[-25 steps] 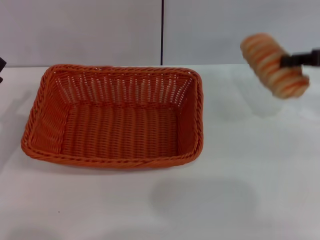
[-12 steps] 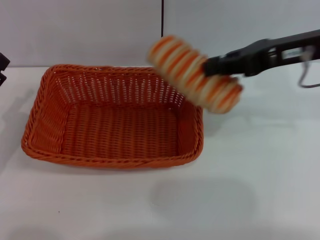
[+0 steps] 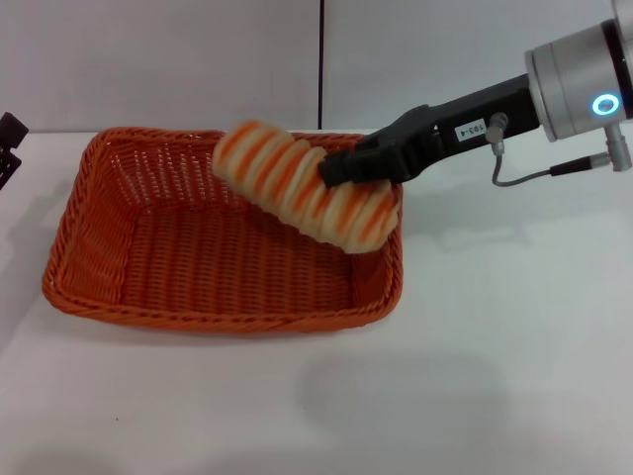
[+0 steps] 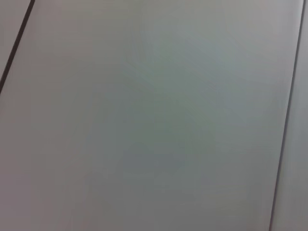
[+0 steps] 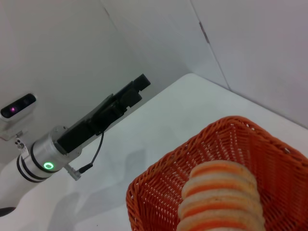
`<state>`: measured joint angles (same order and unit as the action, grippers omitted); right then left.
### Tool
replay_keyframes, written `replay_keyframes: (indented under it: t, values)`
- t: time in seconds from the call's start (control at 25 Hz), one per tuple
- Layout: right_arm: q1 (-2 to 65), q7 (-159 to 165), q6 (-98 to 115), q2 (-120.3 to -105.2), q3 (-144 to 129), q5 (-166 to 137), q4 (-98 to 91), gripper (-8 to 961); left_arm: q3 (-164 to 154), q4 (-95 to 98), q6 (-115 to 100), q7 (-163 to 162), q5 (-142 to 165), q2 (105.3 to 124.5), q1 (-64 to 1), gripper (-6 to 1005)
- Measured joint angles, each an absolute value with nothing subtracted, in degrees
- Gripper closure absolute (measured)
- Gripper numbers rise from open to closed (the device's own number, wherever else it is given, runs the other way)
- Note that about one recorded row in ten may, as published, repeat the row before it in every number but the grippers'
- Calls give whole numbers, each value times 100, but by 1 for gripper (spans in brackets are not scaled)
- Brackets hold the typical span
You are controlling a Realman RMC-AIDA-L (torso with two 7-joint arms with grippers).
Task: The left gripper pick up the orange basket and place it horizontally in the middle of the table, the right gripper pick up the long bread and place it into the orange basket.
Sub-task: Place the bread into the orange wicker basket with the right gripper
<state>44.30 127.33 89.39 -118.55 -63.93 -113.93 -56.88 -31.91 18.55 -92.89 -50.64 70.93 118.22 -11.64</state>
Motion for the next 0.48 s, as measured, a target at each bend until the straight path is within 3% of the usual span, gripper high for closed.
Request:
replay_keyframes:
  t: [0.36,0.48]
  values:
    - [4350,12028,8610,-11886,-6367,-11147,-5465,847,-3199,1784,-9304,-5051,7089,11823,-1175,248]
    - [4217,11654,8488,-11886,-6339,-10730,-5345,774,-3199,1766,-9321,-5047,7085,11819,-1178,248]
